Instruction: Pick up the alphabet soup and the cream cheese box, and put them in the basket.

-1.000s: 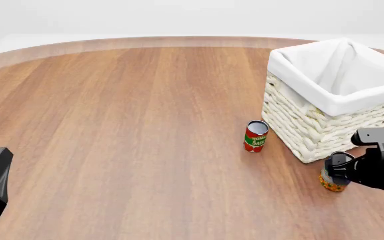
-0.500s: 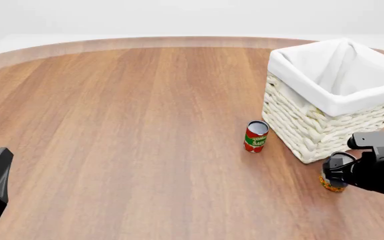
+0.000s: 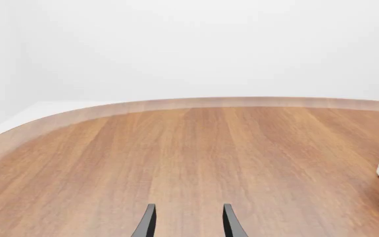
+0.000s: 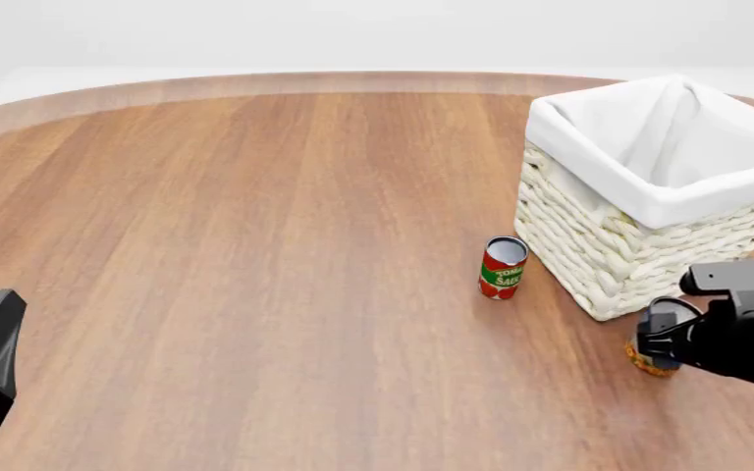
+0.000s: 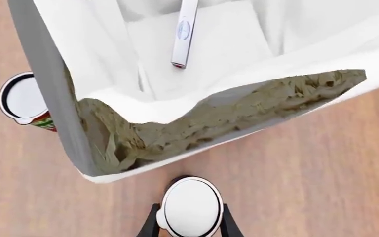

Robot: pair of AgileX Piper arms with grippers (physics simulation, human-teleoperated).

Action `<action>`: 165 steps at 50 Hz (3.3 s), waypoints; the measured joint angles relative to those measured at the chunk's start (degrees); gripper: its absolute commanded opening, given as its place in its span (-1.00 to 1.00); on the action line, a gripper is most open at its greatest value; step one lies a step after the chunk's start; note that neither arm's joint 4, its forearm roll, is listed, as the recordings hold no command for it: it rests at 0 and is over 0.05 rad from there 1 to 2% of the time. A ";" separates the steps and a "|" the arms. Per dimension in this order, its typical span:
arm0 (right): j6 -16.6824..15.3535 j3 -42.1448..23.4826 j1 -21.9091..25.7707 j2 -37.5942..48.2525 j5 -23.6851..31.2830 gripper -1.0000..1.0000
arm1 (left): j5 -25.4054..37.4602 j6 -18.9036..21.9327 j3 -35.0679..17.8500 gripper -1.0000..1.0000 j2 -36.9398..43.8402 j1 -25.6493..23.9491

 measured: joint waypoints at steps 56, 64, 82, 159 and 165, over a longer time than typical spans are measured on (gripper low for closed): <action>-4.30 -10.00 -2.22 -23.12 29.18 -1.00 | 0.00 0.00 0.00 1.00 0.00 0.00; -5.24 -12.86 -2.78 -25.51 33.31 -1.00 | 0.00 0.00 0.00 1.00 0.00 0.00; -7.25 -21.23 -3.26 -27.57 40.56 -1.00 | 0.00 0.00 0.00 1.00 0.00 0.00; -9.17 -45.19 1.48 -10.06 39.64 -1.00 | 0.00 0.00 0.00 1.00 0.00 0.00; -8.85 -45.11 1.95 -8.30 37.97 -1.00 | 0.00 0.00 0.00 1.00 0.00 0.00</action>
